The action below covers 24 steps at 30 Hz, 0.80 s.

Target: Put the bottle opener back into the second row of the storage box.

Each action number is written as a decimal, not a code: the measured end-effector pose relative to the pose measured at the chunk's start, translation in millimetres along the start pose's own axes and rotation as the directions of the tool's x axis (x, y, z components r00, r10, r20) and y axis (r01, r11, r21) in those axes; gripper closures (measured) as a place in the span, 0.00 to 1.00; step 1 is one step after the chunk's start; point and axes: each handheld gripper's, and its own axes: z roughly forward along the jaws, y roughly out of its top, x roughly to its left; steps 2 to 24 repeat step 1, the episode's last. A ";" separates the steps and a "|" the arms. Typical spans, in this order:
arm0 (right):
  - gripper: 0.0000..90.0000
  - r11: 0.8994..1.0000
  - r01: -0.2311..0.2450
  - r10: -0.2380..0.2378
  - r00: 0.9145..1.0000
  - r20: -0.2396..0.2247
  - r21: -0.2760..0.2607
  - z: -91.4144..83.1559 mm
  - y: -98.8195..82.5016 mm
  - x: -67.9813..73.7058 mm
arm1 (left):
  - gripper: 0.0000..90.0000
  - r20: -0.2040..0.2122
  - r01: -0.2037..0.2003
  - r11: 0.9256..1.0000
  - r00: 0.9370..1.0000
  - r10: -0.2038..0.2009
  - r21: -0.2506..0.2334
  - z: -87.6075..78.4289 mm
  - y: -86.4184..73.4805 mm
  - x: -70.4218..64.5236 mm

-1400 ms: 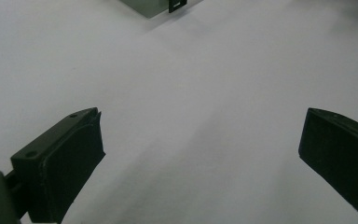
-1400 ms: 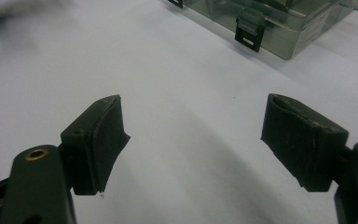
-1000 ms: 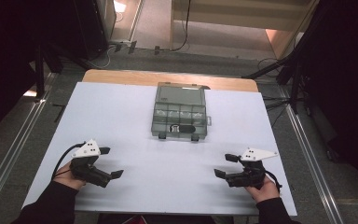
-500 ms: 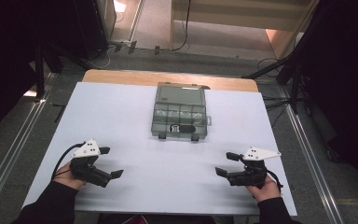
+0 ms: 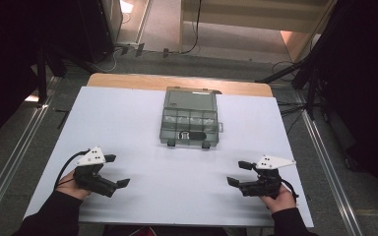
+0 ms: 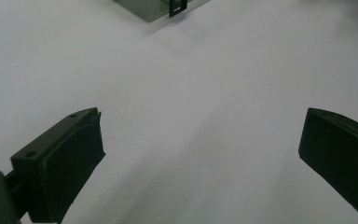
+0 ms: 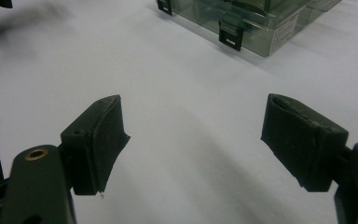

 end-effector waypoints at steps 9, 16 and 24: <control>0.25 1.000 -0.001 0.001 1.000 -0.002 0.000 0.4 0.1 -0.1 | 0.00 0.000 -0.001 1.000 1.000 0.001 0.001 0.0 0.0 0.1; 0.25 1.000 -0.001 0.001 1.000 -0.002 0.000 0.4 0.1 -0.1 | 0.00 0.000 -0.001 1.000 1.000 0.001 0.001 0.0 0.0 0.1; 0.25 1.000 -0.001 0.001 1.000 -0.002 0.000 0.4 0.1 -0.1 | 0.00 0.000 -0.001 1.000 1.000 0.001 0.001 0.0 0.0 0.1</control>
